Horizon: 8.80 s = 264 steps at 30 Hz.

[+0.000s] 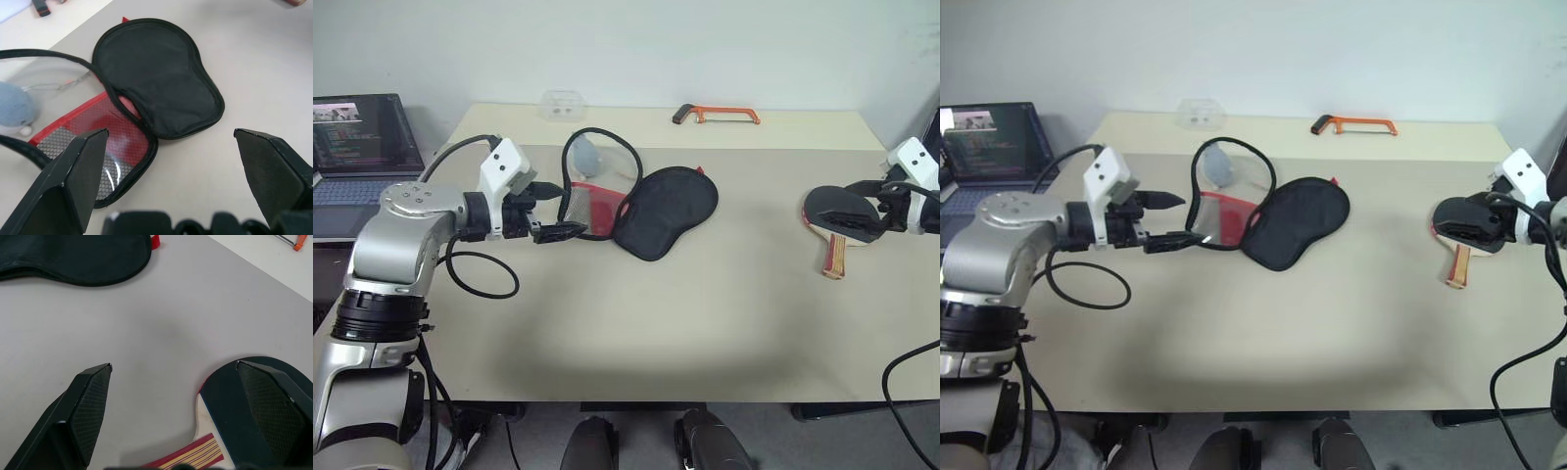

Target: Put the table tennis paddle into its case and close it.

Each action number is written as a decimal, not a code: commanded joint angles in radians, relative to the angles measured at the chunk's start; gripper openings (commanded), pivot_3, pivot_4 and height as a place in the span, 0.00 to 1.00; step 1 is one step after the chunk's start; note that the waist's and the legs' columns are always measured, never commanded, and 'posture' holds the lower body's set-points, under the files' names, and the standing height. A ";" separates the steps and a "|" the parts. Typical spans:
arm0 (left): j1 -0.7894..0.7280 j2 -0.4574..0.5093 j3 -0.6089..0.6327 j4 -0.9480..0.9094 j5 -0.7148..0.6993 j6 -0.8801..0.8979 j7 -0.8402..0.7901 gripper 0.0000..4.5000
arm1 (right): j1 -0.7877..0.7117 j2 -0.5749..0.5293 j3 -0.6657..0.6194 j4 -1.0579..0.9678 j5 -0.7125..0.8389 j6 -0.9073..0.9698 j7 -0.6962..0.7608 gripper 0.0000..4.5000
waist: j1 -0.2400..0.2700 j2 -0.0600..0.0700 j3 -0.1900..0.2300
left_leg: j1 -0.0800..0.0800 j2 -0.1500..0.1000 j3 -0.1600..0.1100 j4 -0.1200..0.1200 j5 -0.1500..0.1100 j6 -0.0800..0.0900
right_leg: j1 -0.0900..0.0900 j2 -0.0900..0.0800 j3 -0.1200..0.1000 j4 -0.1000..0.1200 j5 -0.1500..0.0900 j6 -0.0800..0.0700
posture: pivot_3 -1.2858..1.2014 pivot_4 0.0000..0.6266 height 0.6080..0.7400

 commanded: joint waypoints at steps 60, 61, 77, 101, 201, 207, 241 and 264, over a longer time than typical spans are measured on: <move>-0.464 -0.428 -0.003 1.105 0.330 -0.221 0.484 1.00 | 0.209 0.029 -0.149 -0.646 0.203 0.255 -0.122 0.99 | 0.024 0.000 0.000 | -0.004 -0.001 -0.001 0.001 0.000 0.000 | -0.001 0.000 -0.004 -0.001 0.000 0.001 | 0.52 0.24 1.00; -0.461 -0.433 -0.002 1.108 0.331 -0.222 0.488 1.00 | 0.209 0.027 -0.150 -0.648 0.205 0.256 -0.123 0.99 | 0.024 0.000 0.000 | -0.004 -0.001 -0.001 0.001 0.000 0.000 | -0.001 0.000 -0.004 -0.001 0.000 0.001 | 0.52 0.24 1.00; -0.416 -0.437 0.036 0.990 0.303 -0.154 0.417 0.09 | 0.216 0.015 -0.154 -0.646 0.211 0.251 -0.135 1.00 | 0.025 0.000 0.000 | -0.004 -0.002 -0.001 0.001 0.000 0.000 | -0.001 0.000 -0.004 -0.001 0.000 0.001 | 0.52 0.24 1.00; 0.061 -0.705 0.066 -0.243 0.094 0.587 0.742 0.01 | 0.316 -0.027 -0.207 -0.703 0.246 0.256 -0.129 1.00 | 0.022 0.000 0.000 | 0.003 -0.003 -0.006 0.002 0.000 0.000 | 0.005 -0.002 0.000 0.002 0.001 0.003 | 0.52 0.24 1.00; 0.158 0.082 0.045 -0.413 -0.297 0.294 0.080 0.81 | -0.065 0.337 -0.446 -0.085 0.090 0.745 -1.108 1.00 | 0.014 0.000 0.000 | -0.003 -0.002 -0.001 -0.001 0.000 0.000 | -0.001 -0.002 0.002 -0.002 0.000 0.002 | 0.52 0.24 1.00; 0.163 0.072 0.042 -0.417 -0.295 0.300 0.085 0.81 | -0.026 0.398 -0.497 -0.179 0.074 0.809 -1.203 1.00 | 0.014 0.000 0.000 | -0.004 -0.002 -0.001 -0.001 0.000 0.000 | -0.001 -0.002 0.002 -0.003 0.000 0.002 | 0.52 0.24 1.00; 0.071 0.032 -0.054 -0.309 -0.229 0.232 0.059 0.82 | -0.069 0.538 -0.490 -0.493 0.068 0.960 -1.294 0.25 | -0.001 -0.002 -0.001 | -0.003 -0.001 -0.001 -0.003 0.000 0.000 | -0.002 -0.001 0.002 -0.003 0.000 0.003 | 0.52 0.24 1.00; 0.035 -0.016 -0.095 -0.258 -0.194 0.193 0.001 0.82 | 0.072 1.023 -0.216 -1.076 0.137 1.210 -1.340 0.25 | 0.013 -0.002 -0.001 | -0.018 -0.001 -0.004 -0.001 0.000 0.000 | -0.016 0.000 0.000 -0.001 0.000 0.002 | 0.52 0.24 1.00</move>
